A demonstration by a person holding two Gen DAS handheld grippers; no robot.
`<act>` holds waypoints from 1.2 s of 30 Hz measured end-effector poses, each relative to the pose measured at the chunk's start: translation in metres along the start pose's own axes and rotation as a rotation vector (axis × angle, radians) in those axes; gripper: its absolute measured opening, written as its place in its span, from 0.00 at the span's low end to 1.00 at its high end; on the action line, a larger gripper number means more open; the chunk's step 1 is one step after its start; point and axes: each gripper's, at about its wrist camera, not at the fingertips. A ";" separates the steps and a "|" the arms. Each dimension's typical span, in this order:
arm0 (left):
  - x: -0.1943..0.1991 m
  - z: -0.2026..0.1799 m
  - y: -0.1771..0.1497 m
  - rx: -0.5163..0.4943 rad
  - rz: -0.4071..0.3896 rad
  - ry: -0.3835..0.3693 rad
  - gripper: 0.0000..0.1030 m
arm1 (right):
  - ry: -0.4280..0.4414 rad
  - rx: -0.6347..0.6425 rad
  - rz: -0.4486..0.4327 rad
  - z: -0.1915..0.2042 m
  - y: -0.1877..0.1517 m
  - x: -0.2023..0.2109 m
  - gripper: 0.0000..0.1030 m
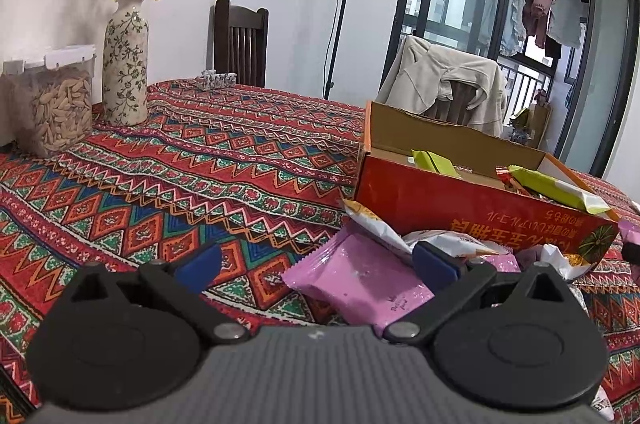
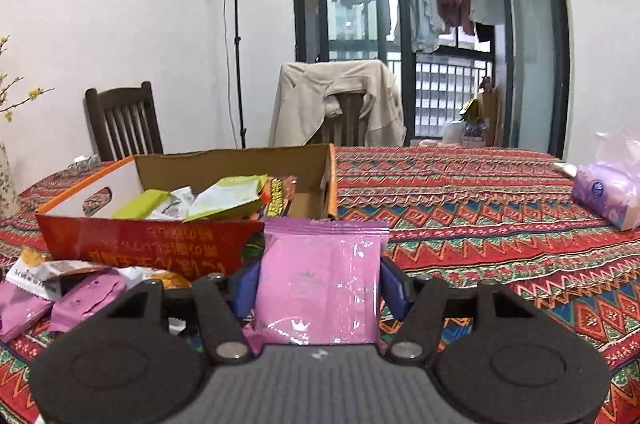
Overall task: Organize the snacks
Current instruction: 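Lift the pink packet with the right tool while the left tool grasps another pink packet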
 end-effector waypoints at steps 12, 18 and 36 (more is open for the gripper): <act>-0.003 -0.013 0.017 -0.133 0.079 -0.001 1.00 | 0.014 0.003 -0.024 -0.001 -0.004 0.003 0.59; -0.026 -0.028 0.016 -0.235 0.179 -0.020 1.00 | 0.010 -0.019 -0.031 -0.006 -0.006 0.006 0.59; -0.047 -0.040 0.013 -0.382 0.258 -0.147 1.00 | 0.018 -0.027 -0.027 -0.006 -0.005 0.005 0.59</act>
Point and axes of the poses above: each gripper's, at about its wrist camera, not at the fingertips, and x roughly against the way its jaws point, z to its left, y to its top, and after that the axes turned 2 degrees about z, right-handed
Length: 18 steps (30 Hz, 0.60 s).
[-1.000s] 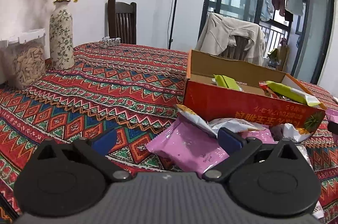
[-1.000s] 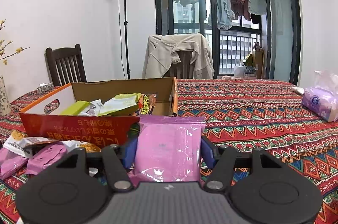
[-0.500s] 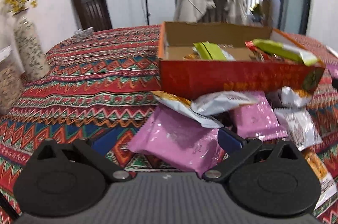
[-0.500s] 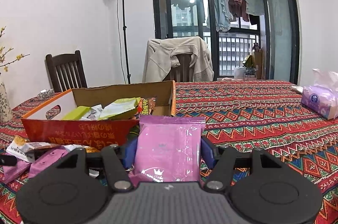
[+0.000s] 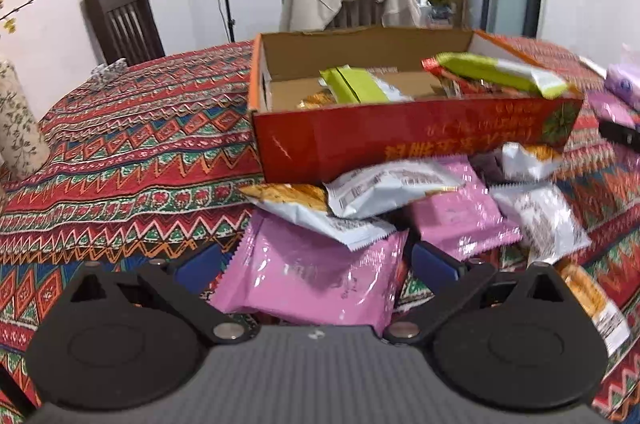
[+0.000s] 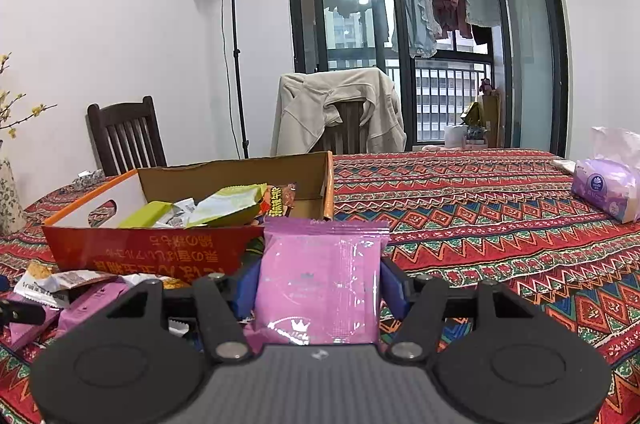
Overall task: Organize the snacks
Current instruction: 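Lift the pink packet with the right tool while the left tool grasps another pink packet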
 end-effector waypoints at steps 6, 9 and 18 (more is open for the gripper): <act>-0.018 0.004 -0.002 0.006 0.035 -0.006 1.00 | 0.001 0.000 0.003 0.000 0.000 -0.001 0.59; -0.022 0.012 -0.002 0.061 0.045 -0.035 1.00 | 0.002 -0.001 0.007 0.000 0.000 -0.002 0.59; -0.008 0.009 -0.012 0.081 0.015 -0.016 0.86 | 0.006 -0.001 0.006 0.000 0.000 -0.003 0.59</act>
Point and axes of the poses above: each gripper's, at about its wrist camera, not at the fingertips, and x roughly against the way its jaws point, z to its left, y to its top, and after that the axes turned 2 degrees about z, right-handed
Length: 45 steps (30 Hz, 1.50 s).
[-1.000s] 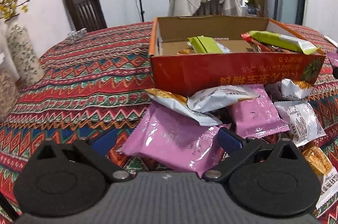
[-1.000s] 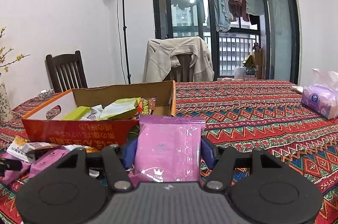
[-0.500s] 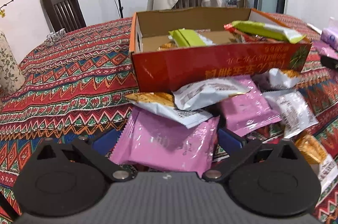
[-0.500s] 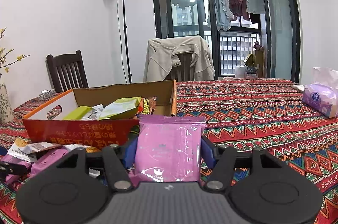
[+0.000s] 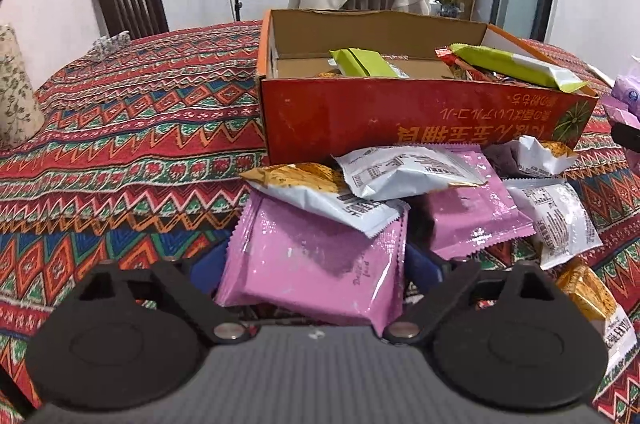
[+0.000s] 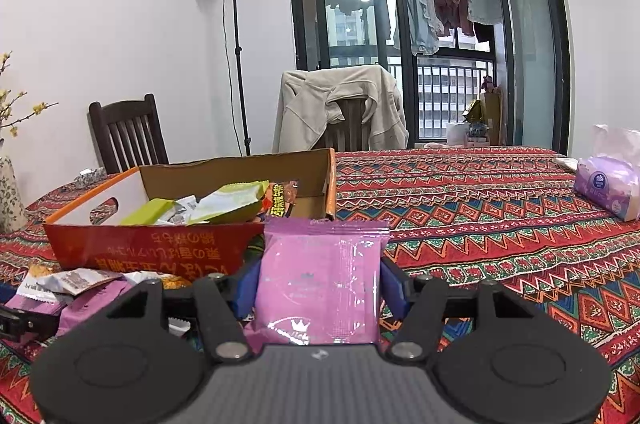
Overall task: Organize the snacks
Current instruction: 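Lift the pink packet with the right tool while the left tool grasps another pink packet, then carry both pink packets over the box and open both tools to drop them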
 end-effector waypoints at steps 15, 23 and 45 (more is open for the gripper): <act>0.052 -0.012 -0.035 0.053 -0.144 0.087 0.72 | 0.009 0.006 -0.015 -0.002 -0.002 0.005 0.59; 0.072 -0.027 -0.041 0.046 -0.221 0.090 0.72 | 0.011 0.009 -0.050 -0.001 -0.003 0.014 0.59; 0.073 -0.055 0.032 0.087 -0.371 0.052 0.72 | 0.065 0.082 -0.158 0.025 0.034 0.035 0.59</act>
Point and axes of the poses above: each gripper's, at about its wrist camera, not at the fingertips, and x roughly against the way its jaws point, z to its left, y to its top, and after that the axes turned 2 degrees about z, right-handed
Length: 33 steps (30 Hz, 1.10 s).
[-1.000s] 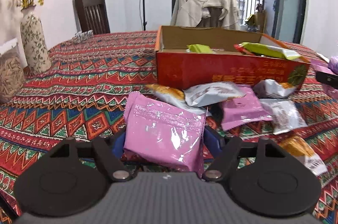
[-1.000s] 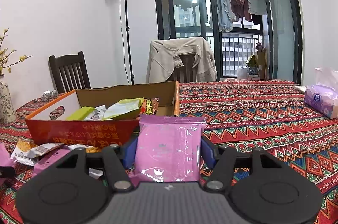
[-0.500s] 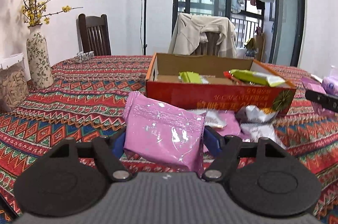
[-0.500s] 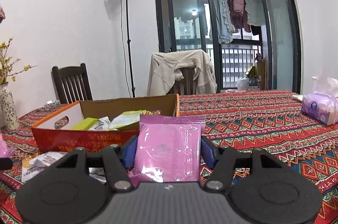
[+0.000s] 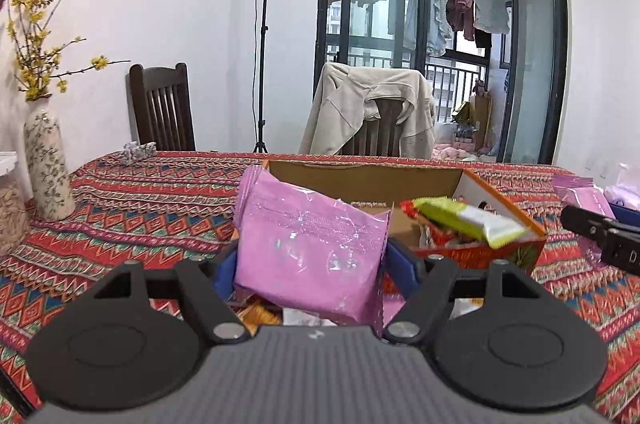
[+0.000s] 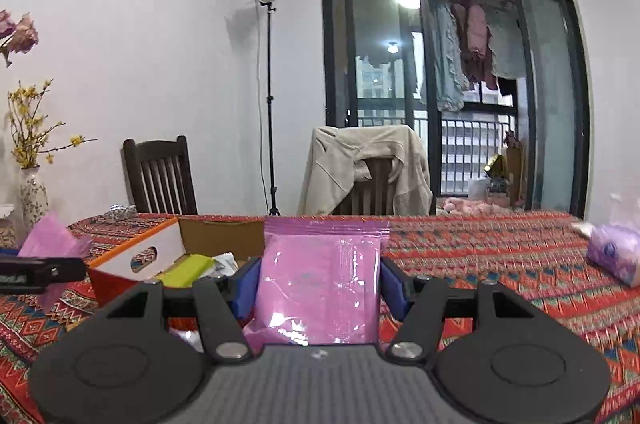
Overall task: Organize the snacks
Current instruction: 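Carry both pink packets over the box and open both tools to drop them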
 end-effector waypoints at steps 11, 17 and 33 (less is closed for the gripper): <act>-0.046 -0.016 0.041 0.011 -0.027 -0.007 0.72 | 0.041 0.035 0.016 0.023 0.044 -0.060 0.59; -0.084 -0.019 0.060 0.037 -0.041 0.024 0.72 | 0.024 -0.045 0.030 0.025 0.061 -0.107 0.59; -0.120 0.000 0.039 0.104 0.015 0.009 1.00 | 0.030 -0.027 0.104 0.020 0.033 -0.134 0.84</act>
Point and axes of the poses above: each gripper's, at about its wrist camera, not at the fingertips, and x roughly against the way its jaws point, z to its left, y to its top, and after that the axes turned 2 degrees about z, right-handed
